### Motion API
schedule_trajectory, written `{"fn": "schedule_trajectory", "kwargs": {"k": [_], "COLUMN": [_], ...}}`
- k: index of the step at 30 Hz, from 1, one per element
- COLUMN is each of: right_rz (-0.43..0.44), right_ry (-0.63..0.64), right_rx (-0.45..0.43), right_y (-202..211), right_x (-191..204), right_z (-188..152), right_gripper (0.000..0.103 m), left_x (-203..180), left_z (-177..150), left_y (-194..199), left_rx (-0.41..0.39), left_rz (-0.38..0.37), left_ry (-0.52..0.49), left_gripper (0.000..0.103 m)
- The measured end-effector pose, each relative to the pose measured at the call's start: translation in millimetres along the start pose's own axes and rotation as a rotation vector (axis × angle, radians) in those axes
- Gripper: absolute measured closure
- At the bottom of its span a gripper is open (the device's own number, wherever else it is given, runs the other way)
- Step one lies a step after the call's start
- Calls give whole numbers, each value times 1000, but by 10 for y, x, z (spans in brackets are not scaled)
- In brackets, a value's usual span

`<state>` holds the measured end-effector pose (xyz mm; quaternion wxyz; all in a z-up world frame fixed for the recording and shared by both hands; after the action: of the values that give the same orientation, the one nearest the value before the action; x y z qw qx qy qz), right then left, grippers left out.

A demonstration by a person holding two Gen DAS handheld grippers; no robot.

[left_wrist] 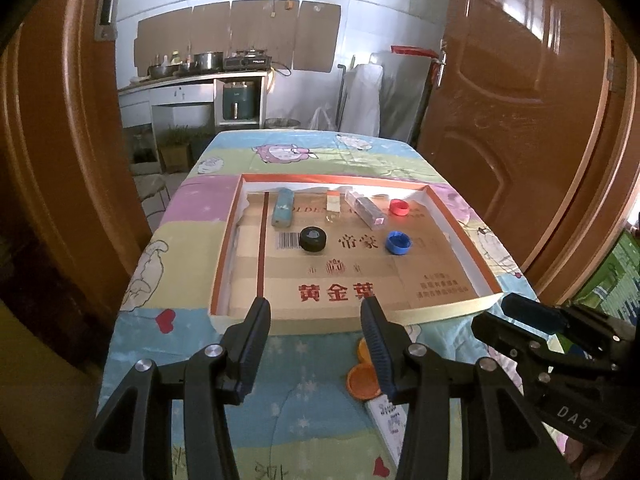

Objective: Organize rigid objects
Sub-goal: 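Withdraw both grippers from the tray toward the remaining items, then grasp the white Hello Kitty box with the left gripper while the right gripper grasps the white cap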

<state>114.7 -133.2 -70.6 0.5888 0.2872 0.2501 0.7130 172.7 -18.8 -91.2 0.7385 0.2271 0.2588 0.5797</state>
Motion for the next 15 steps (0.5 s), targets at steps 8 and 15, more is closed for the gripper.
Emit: {"fn": "schedule_trajectory", "kwargs": {"k": [8, 15], "right_rz": [-2, 16], "right_ry": [9, 17], "right_rx": [0, 13], "right_y": [128, 247], "right_x": [68, 190], "right_z": [-144, -389], "right_gripper": [58, 58], "left_x": [13, 21], "left_z": [-126, -270], "left_y": [178, 284], "left_rx": [-9, -8], "left_rz": [-3, -2], "left_ry": [-2, -1], "left_gripper": [56, 56]}}
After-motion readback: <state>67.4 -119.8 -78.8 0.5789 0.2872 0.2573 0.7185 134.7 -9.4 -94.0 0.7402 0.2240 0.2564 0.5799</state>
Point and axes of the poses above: each gripper's, at about its wrist camera, not at the fingertips, and y roughly against the way its jaws point, x to its left, z to its top, the point moved 5 cm from there along -y, roughly the way its jaws point, and after that the axes turned 3 degrees about -x, right-handed, at the moved point
